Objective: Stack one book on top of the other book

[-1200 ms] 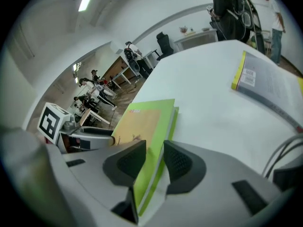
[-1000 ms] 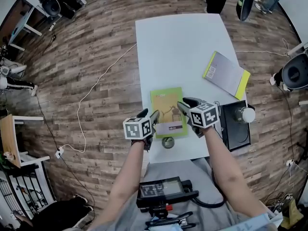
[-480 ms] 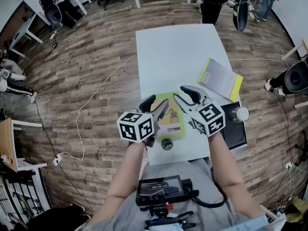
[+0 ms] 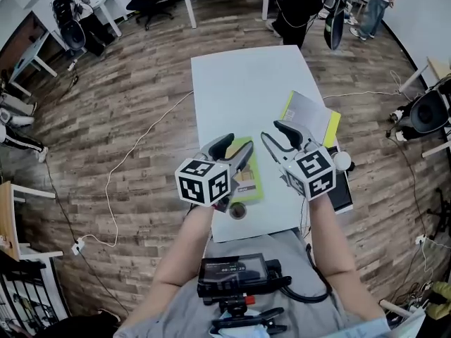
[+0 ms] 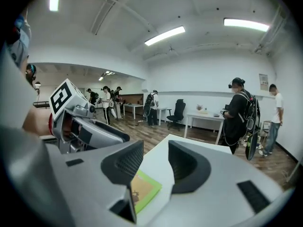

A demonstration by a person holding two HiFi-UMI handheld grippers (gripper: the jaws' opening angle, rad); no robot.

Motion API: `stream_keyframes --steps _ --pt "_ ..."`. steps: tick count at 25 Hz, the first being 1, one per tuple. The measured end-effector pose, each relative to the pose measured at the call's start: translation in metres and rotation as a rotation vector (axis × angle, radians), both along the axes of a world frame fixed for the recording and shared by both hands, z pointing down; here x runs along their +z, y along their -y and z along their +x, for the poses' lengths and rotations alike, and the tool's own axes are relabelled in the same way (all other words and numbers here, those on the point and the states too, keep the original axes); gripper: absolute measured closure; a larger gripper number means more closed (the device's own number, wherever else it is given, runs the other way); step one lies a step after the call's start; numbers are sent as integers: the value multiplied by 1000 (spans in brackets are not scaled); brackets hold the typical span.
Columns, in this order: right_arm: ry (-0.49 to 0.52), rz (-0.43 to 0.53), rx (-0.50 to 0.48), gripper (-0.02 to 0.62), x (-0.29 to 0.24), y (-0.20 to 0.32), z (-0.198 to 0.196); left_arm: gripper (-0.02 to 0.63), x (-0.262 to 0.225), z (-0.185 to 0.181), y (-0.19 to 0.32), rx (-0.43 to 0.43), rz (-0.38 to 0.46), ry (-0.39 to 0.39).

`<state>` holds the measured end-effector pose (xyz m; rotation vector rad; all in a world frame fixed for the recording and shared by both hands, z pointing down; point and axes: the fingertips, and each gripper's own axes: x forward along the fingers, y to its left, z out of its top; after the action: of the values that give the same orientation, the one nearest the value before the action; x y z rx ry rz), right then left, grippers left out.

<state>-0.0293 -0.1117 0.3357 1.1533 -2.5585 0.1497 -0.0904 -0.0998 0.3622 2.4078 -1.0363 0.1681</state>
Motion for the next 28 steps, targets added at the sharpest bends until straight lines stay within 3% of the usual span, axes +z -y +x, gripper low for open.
stream_keyframes --steps 7,17,23,28 --pt "-152 42 9 451 -40 -5 36 374 -20 40 1 40 -1 -16" --pt "-274 70 64 449 -64 27 89 374 -14 91 32 85 -49 -54" --pt "-293 -3 27 449 -59 31 122 374 -10 119 37 97 -68 -64" --pt "-377 -88 -47 424 -40 37 143 374 -3 132 41 87 -114 -96"
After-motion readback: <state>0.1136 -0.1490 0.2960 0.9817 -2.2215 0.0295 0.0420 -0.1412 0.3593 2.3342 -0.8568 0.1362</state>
